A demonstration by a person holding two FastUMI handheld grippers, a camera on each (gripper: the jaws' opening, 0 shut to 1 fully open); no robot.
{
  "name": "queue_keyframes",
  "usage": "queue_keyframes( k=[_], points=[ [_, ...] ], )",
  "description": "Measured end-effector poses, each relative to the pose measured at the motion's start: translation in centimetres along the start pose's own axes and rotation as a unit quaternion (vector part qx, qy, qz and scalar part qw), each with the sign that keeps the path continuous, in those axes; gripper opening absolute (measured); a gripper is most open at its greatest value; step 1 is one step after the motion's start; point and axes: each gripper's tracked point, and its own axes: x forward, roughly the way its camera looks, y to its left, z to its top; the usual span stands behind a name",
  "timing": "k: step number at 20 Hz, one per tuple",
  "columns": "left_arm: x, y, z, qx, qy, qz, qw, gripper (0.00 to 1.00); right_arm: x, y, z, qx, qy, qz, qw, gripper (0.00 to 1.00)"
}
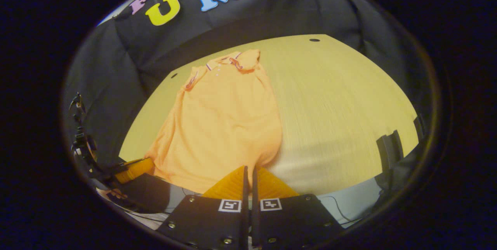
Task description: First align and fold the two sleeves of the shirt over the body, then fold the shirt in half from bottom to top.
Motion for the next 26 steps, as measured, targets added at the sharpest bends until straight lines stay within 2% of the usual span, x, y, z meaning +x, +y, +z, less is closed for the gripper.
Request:
queue_keyframes(
  k=[3, 7, 13, 16, 21, 26],
  points=[
    [-1.0, -1.4, 4.1, -0.018, -0.031, -0.016, 0.999, 0.06, -1.1, 1.1, 4.8, -0.009, -0.035, 0.022, 0.999, 0.04],
    [-0.2, -2.7, 10.9, 0.001, -0.073, -0.042, 0.996, 0.06, -1.7, 1.9, 12.0, -0.021, -0.085, 0.028, 0.996, 0.04],
    [4.1, -2.0, 22.0, 0.001, -0.112, -0.091, 0.99, 0.06, 0.6, 2.0, 21.3, 0.007, -0.133, -0.001, 0.991, 0.04],
    [7.3, -0.6, 27.0, 0.0, -0.124, -0.109, 0.986, 0.06, 2.7, 1.9, 25.1, 0.015, -0.146, -0.023, 0.989, 0.04],
    [13.1, 1.5, 33.7, -0.001, -0.14, -0.118, 0.983, 0.06, 7.4, 2.5, 30.4, 0.006, -0.149, -0.05, 0.988, 0.04],
    [19.8, 3.1, 38.8, 0.0, -0.15, -0.11, 0.983, 0.06, 13.6, 2.6, 34.4, -0.002, -0.132, -0.068, 0.989, 0.04]
  ],
)
